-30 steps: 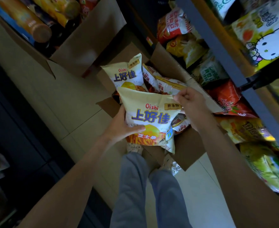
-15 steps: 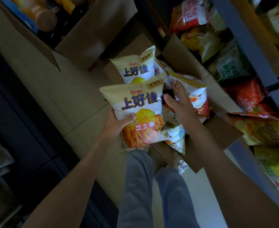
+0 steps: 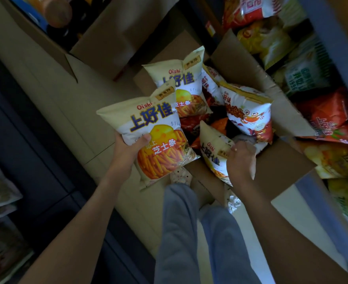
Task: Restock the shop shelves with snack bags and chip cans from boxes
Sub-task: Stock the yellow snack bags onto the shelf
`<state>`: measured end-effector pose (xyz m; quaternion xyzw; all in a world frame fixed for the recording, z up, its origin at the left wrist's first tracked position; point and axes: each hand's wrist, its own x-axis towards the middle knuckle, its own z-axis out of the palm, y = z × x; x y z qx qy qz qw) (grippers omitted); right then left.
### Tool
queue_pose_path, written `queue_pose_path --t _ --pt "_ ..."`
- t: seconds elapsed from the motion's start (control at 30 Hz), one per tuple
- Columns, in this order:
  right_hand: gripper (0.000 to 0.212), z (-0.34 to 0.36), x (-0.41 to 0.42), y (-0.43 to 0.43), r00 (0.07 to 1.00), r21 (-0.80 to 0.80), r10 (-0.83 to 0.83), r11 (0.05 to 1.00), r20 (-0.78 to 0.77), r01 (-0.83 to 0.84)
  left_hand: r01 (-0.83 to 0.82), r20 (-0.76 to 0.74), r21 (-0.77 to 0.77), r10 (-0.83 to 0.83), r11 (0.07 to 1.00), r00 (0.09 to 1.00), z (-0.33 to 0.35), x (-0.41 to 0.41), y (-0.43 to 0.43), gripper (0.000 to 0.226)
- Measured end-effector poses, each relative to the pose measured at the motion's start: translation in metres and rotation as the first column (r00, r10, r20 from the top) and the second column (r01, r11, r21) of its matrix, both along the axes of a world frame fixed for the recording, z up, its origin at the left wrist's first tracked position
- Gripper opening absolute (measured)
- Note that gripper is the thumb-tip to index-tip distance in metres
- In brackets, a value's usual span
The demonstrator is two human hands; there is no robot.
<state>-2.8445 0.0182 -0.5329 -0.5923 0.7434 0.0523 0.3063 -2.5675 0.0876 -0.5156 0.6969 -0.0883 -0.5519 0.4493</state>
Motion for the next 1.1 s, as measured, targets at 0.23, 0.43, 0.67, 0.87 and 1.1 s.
queue_pose_path --t 0.23,0.43,0.67,0.87,1.1 --pt "0.004 0.096 -0.004 -0.021 0.950 -0.148 -0.146 0.970 0.277 0.192 -0.018 0.008 -0.118 0.019 0.993 1.000 0.071 -0.016 -0.023 0.101" --pt "0.011 0.236 -0.011 -0.042 0.886 -0.326 -0.048 0.920 0.461 0.219 0.040 0.035 -0.297 -0.031 0.954 0.999 0.187 -0.013 -0.050 0.096" --pt "0.008 0.425 -0.024 -0.067 0.842 -0.623 0.119 0.728 0.526 0.286 0.067 0.071 -0.442 -0.039 0.894 0.997 0.348 -0.014 -0.079 0.104" --pt "0.015 0.570 -0.060 -0.069 0.813 -0.767 0.133 0.444 0.568 0.463 0.260 0.123 -0.596 -0.233 0.760 0.965 0.471 -0.034 -0.121 0.103" --pt "0.027 0.680 -0.114 -0.063 0.758 -0.758 0.030 0.065 0.651 0.649 0.485 0.196 -0.681 -0.501 0.549 0.843 0.581 -0.085 -0.174 0.121"
